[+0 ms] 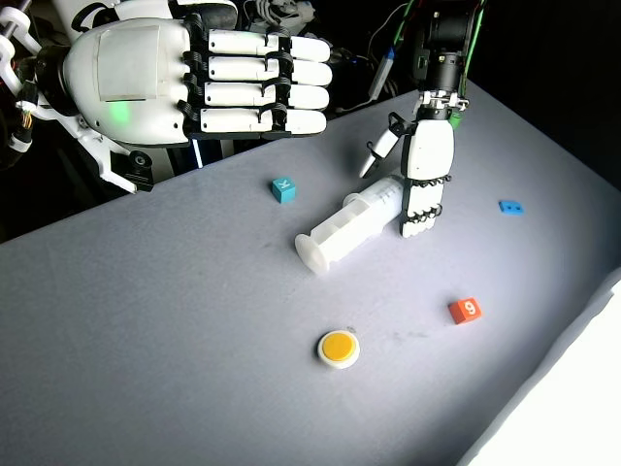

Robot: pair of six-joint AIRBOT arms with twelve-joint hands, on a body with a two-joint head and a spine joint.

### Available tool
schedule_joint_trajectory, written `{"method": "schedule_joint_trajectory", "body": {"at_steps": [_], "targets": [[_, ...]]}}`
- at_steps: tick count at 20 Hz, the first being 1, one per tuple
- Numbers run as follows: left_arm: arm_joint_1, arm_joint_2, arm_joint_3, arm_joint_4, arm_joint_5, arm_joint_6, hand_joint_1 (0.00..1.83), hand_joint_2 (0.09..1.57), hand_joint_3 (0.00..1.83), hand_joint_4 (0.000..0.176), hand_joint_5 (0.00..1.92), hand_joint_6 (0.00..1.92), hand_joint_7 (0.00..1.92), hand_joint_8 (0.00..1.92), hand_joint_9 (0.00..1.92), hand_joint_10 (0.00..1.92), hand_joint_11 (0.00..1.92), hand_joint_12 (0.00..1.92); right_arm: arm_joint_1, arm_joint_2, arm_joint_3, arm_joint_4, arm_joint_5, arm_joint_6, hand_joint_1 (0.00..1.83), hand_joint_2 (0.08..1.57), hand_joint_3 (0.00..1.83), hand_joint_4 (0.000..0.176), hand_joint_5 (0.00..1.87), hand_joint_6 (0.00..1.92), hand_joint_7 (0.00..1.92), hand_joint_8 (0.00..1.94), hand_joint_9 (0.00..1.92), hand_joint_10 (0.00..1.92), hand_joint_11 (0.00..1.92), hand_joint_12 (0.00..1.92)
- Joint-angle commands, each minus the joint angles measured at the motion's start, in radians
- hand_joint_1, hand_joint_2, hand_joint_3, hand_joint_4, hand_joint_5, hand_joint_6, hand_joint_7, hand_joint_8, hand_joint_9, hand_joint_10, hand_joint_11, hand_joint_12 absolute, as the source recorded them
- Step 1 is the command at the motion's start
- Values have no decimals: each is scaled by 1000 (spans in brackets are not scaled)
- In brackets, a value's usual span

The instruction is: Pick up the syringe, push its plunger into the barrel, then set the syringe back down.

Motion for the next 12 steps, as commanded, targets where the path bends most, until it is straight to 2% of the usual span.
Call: {"method": "schedule_joint_trajectory", "body": {"at_steps": [1, 6, 7, 10, 11, 12], "targets": [[2, -15, 7, 8, -38, -2, 963, 1076, 0, 0, 0, 0, 0, 0, 0, 0, 0, 0, 12, 2, -5, 11, 132, 5, 0, 1188, 0, 0, 57, 1, 24, 6, 0, 0, 0, 0], [9, -19, 8, 8, -43, -2, 1003, 1100, 7, 0, 24, 8, 44, 15, 30, 12, 17, 8, 12, 2, -5, 11, 136, 12, 0, 1186, 0, 0, 64, 3, 35, 7, 0, 0, 0, 0], [9, -18, 5, 8, -43, -2, 1008, 1095, 0, 0, 37, 13, 90, 23, 88, 2, 3, 215, 12, 2, -5, 12, 136, 12, 0, 1186, 0, 0, 54, 0, 29, 4, 0, 0, 0, 0], [10, -15, -1, 8, -43, -2, 1055, 1122, 3, 0, 280, 25, 365, 17, 341, 35, 0, 850, 12, 2, -5, 12, 137, 12, 0, 1197, 0, 0, 63, 4, 33, 4, 0, 0, 0, 0], [10, -13, -2, 8, -43, -2, 1025, 1264, 31, 0, 502, 99, 598, 87, 544, 126, 12, 1192, 12, 2, -5, 12, 137, 12, 0, 1198, 1, 0, 50, 0, 20, 0, 0, 0, 0, 0], [9, -12, -2, 8, -43, -2, 1123, 1249, 3, 0, 649, 1153, 777, 1007, 816, 334, 285, 1266, 12, 2, -5, 12, 137, 12, 0, 1195, 0, 0, 51, 2, 24, 3, 0, 0, 0, 0]]}}
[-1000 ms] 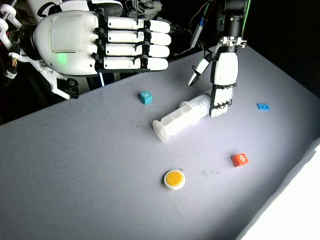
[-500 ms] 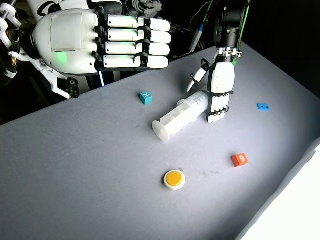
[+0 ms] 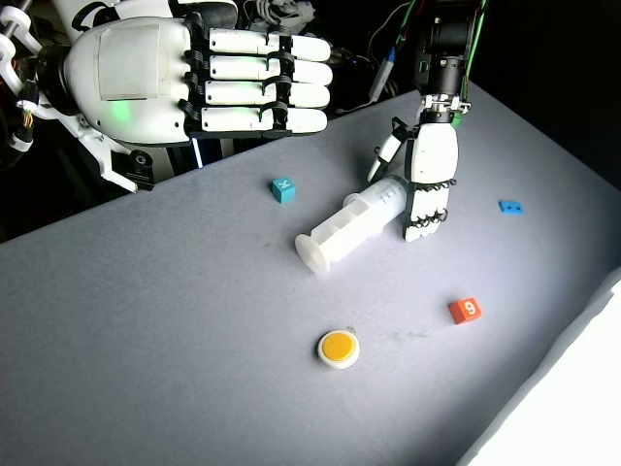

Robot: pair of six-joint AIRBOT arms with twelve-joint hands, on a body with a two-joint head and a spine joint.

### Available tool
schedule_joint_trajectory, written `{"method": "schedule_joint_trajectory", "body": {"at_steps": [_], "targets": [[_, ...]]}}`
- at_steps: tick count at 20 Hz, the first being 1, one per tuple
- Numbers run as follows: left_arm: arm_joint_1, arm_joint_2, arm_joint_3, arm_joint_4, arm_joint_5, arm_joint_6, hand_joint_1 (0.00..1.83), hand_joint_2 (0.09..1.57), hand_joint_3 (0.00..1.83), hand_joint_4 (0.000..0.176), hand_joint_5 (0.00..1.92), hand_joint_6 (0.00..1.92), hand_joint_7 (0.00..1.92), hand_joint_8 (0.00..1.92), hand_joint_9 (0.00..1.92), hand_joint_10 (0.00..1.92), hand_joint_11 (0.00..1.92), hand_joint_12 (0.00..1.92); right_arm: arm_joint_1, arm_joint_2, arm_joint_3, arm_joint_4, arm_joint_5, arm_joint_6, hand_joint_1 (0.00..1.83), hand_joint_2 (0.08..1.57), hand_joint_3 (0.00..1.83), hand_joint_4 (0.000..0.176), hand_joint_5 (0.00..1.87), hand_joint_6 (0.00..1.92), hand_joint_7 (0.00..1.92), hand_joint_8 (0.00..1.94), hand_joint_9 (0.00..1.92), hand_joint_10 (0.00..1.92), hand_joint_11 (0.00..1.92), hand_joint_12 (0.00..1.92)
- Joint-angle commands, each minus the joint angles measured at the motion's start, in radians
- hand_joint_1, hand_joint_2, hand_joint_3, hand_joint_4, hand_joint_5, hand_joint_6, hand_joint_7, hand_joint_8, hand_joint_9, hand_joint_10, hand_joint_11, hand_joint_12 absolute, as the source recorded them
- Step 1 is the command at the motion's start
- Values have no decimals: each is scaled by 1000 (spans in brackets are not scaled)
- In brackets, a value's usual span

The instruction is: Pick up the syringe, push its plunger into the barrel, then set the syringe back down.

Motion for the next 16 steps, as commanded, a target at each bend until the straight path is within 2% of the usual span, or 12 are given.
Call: {"method": "schedule_joint_trajectory", "body": {"at_steps": [1, 2, 3, 4, 5, 6, 8, 10, 11, 13, 14, 16], "targets": [[5, -5, -5, -16, -15, -5, 1309, 1189, 7, 0, 759, 1144, 906, 1179, 756, 1152, 453, 1284, 12, 2, -5, 10, 136, 9, 0, 1195, 0, 0, 65, 7, 37, 8, 0, 0, 0, 0], [4, -5, -3, -16, -15, -4, 1350, 1170, 0, 0, 793, 1124, 955, 1153, 766, 1315, 527, 1307, 12, 2, -5, 10, 136, 9, 0, 1195, 0, 0, 65, 7, 39, 8, 0, 0, 0, 0], [4, -5, -3, -16, -15, -4, 1351, 1198, 0, 0, 699, 1195, 918, 1203, 737, 1436, 530, 1338, 12, 2, -5, 10, 136, 9, 0, 1200, 2, 0, 78, 12, 55, 14, 13, 5, 0, 0], [2, -5, -2, -16, -15, -4, 1351, 1201, 0, 0, 710, 1185, 892, 1237, 734, 1470, 530, 1376, 12, 1, -5, 10, 136, 9, 0, 1198, 1, 0, 53, 2, 31, 3, 2, 0, 0, 0], [0, -4, -3, -16, -15, -4, 1351, 1201, 1, 0, 712, 1182, 886, 1244, 733, 1477, 530, 1384, 12, 1, -5, 10, 136, 9, 0, 1198, 0, 0, 48, 0, 26, 1, 0, 0, 0, 0], [-3, -3, -5, -15, -15, -4, 1359, 1177, 0, 0, 787, 1161, 920, 1128, 778, 1419, 532, 1403, 12, 1, -5, 10, 137, 9, 0, 1196, 0, 0, 53, 3, 31, 3, 0, 0, 0, 0], [-11, 4, -11, -15, -15, -4, 1361, 1172, 1, 0, 796, 1120, 930, 1213, 758, 1386, 541, 1423, 12, 1, -5, 10, 137, 9, 0, 1190, 0, 0, 79, 12, 55, 11, 10, 4, 0, 0], [-31, 23, -25, -16, -23, -4, 1368, 1154, 0, 0, 835, 1068, 952, 1173, 805, 1331, 597, 1408, 12, 1, -5, 15, 140, 13, 0, 1188, 0, 0, 72, 7, 51, 7, 2, 0, 0, 0], [-41, 33, -32, -16, -22, -4, 1362, 1167, 3, 0, 833, 1069, 912, 1282, 769, 1355, 577, 1433, 13, 1, -5, 19, 142, 16, 0, 1188, 0, 0, 45, 1, 21, 1, 0, 0, 0, 0], [-73, 64, -53, -32, -23, -5, 1350, 1203, 4, 0, 761, 1161, 853, 1353, 699, 1481, 503, 1497, 18, -1, -5, 36, 143, 23, 0, 1189, 0, 0, 55, 6, 29, 6, 0, 0, 0, 0], [-93, 79, -64, -40, -24, -5, 1346, 1211, 2, 0, 749, 1223, 828, 1323, 701, 1506, 476, 1523, 21, -3, -6, 47, 141, 24, 0, 1189, 0, 0, 50, 4, 18, 1, 0, 0, 0, 0], [-143, 115, -90, -53, -15, -5, 1340, 1236, 2, 0, 730, 1139, 804, 1540, 631, 1512, 460, 1544, 36, -8, -10, 104, 107, 27, 0, 1183, 0, 0, 8, 0, 1, 0, 0, 0, 0, 0]]}}
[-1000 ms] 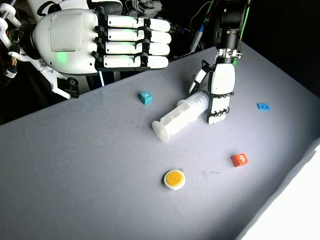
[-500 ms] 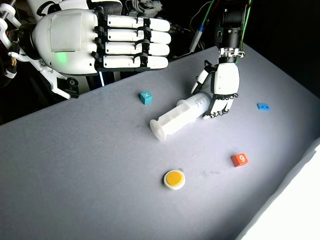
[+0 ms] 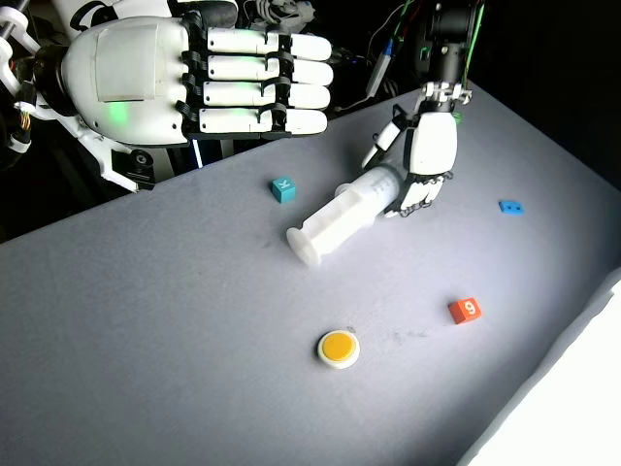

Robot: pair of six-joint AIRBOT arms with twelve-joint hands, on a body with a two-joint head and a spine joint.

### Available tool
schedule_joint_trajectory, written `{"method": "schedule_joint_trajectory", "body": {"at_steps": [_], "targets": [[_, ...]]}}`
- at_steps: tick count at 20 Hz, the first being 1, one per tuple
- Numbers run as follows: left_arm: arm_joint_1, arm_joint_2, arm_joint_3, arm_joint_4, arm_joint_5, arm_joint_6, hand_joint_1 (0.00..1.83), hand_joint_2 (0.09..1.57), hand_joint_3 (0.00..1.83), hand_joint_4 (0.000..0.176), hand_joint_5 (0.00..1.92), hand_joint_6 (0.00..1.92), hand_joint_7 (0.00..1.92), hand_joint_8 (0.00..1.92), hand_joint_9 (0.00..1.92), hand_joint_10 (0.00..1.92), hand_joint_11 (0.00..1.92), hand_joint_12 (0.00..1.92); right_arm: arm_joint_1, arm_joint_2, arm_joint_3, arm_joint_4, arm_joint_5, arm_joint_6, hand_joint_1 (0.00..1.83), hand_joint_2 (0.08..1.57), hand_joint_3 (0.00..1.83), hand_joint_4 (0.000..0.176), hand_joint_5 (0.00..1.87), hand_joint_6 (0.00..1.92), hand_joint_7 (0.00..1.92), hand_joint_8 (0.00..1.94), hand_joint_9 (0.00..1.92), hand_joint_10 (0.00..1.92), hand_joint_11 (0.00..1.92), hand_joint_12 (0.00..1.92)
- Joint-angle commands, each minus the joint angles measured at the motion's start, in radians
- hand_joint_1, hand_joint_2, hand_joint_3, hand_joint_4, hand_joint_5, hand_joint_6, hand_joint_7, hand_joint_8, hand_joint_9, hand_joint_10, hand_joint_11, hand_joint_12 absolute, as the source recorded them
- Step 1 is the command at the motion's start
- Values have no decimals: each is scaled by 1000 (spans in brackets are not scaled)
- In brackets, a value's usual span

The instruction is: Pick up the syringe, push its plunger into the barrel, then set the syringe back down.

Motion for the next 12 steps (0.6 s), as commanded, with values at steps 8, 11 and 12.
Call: {"method": "schedule_joint_trajectory", "body": {"at_steps": [8, 11, 12], "targets": [[-211, 123, -106, -76, -36, -7, 1346, 1224, 0, 0, 731, 1161, 851, 1470, 650, 1469, 459, 1487, 124, -65, -11, 253, -13, 53, 0, 1159, 0, 0, 0, 0, 0, 0, 0, 0, 0, 0], [-268, 155, -131, -81, 0, -7, 1339, 1246, 0, 0, 696, 1148, 807, 1532, 619, 1554, 458, 1514, 179, -117, -11, 344, -17, 72, 0, 1177, 0, 0, 0, 0, 0, 0, 0, 0, 0, 0], [-283, 161, -136, -82, 10, -7, 1336, 1255, 1, 0, 703, 1102, 768, 1602, 609, 1591, 481, 1530, 197, -129, -11, 393, -27, 72, 0, 1164, 0, 0, 0, 0, 0, 0, 0, 0, 0, 0]]}}
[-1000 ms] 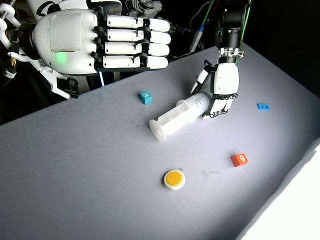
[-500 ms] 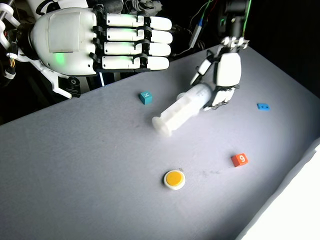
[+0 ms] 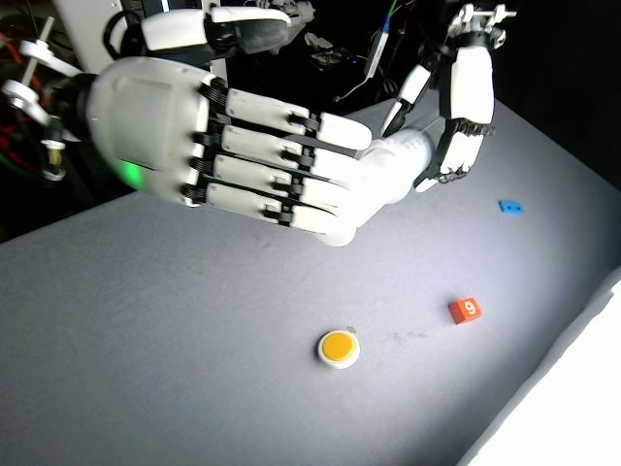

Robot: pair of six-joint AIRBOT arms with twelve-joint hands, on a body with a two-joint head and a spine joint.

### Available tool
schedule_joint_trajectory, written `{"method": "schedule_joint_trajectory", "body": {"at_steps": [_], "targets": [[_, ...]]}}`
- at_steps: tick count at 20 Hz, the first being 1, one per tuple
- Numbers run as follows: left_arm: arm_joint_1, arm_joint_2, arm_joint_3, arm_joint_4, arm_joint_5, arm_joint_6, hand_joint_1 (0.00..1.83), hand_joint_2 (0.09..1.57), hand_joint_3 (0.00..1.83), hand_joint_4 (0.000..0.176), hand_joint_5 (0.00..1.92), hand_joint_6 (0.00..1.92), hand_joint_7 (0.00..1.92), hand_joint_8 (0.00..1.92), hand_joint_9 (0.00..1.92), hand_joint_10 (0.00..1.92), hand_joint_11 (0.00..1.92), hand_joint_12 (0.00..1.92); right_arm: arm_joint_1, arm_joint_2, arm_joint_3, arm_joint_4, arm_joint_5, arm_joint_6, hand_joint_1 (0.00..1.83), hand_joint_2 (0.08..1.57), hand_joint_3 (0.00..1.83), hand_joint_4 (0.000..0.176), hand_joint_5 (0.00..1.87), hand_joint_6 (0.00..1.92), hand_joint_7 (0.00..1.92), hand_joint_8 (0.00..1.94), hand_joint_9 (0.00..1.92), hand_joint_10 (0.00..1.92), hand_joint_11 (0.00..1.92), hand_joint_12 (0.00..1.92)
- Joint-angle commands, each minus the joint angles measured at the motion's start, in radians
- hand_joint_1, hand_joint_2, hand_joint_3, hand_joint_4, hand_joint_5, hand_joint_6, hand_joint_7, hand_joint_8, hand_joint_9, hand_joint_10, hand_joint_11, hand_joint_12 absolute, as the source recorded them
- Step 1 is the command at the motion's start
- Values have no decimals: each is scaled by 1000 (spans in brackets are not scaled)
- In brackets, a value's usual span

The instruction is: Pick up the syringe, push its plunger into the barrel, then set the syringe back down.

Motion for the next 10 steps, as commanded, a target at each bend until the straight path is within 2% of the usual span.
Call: {"method": "schedule_joint_trajectory", "body": {"at_steps": [1, 2, 3, 4, 5, 6, 7, 8, 9, 10], "targets": [[-26, 9, -4, 0, -83, -6, 1346, 1227, 0, 0, 739, 1105, 826, 1500, 661, 1502, 491, 1504, 19, 3, -1, 11, 103, 9, 0, 1159, 0, 0, 0, 0, 0, 0, 0, 0, 0, 0], [-45, 14, -9, -4, -76, -6, 1343, 1230, 1, 0, 722, 1170, 821, 1529, 655, 1468, 464, 1486, 34, -4, -2, 43, 89, 9, 0, 1160, 0, 0, 0, 0, 0, 0, 0, 0, 0, 0], [-67, 18, -16, -7, -54, -6, 1339, 1242, 2, 0, 715, 1156, 791, 1583, 633, 1506, 473, 1504, 49, -14, -2, 76, 68, 9, 0, 1163, 0, 0, 0, 0, 0, 0, 0, 0, 0, 0], [-77, 19, -19, -7, -49, -6, 1440, 1247, 2, 0, 730, 1221, 774, 1702, 660, 1505, 408, 1554, 55, -18, -3, 94, 50, 9, 0, 1169, 0, 0, 0, 0, 0, 0, 0, 0, 0, 0], [-87, 19, -21, -7, -49, -6, 1459, 1258, 3, 0, 707, 1284, 744, 1773, 649, 1542, 394, 1549, 61, -20, -8, 130, 17, 9, 0, 1164, 0, 0, 0, 0, 0, 0, 0, 0, 0, 0], [-93, 17, -21, -7, -49, -6, 1364, 1244, 0, 0, 716, 1205, 777, 1582, 651, 1530, 473, 1537, 70, -20, -15, 167, -14, 9, 0, 1160, 0, 0, 0, 0, 0, 0, 0, 0, 0, 0], [-97, 15, -21, -7, -49, -6, 1352, 1218, 0, 0, 748, 1169, 831, 1450, 680, 1483, 499, 1489, 82, -20, -21, 199, -42, 11, 0, 1159, 0, 0, 0, 0, 0, 0, 0, 0, 0, 0], [-98, 7, -16, -4, -49, -6, 1342, 1231, 5, 0, 747, 1174, 777, 1583, 664, 1472, 517, 1501, 94, -23, -24, 210, -61, 28, 0, 1159, 0, 0, 0, 0, 0, 0, 0, 0, 0, 0], [-99, -2, -9, 5, -48, -6, 1344, 1226, 0, 0, 752, 1170, 782, 1573, 687, 1438, 546, 1462, 102, -28, -24, 210, -68, 33, 0, 1156, 0, 0, 0, 0, 0, 0, 0, 0, 0, 0], [-102, -12, -1, 8, -48, -6, 1348, 1216, 0, 0, 741, 1171, 821, 1432, 707, 1478, 528, 1480, 108, -35, -24, 210, -76, 33, 0, 1165, 0, 0, 0, 0, 0, 0, 0, 0, 0, 0]]}}
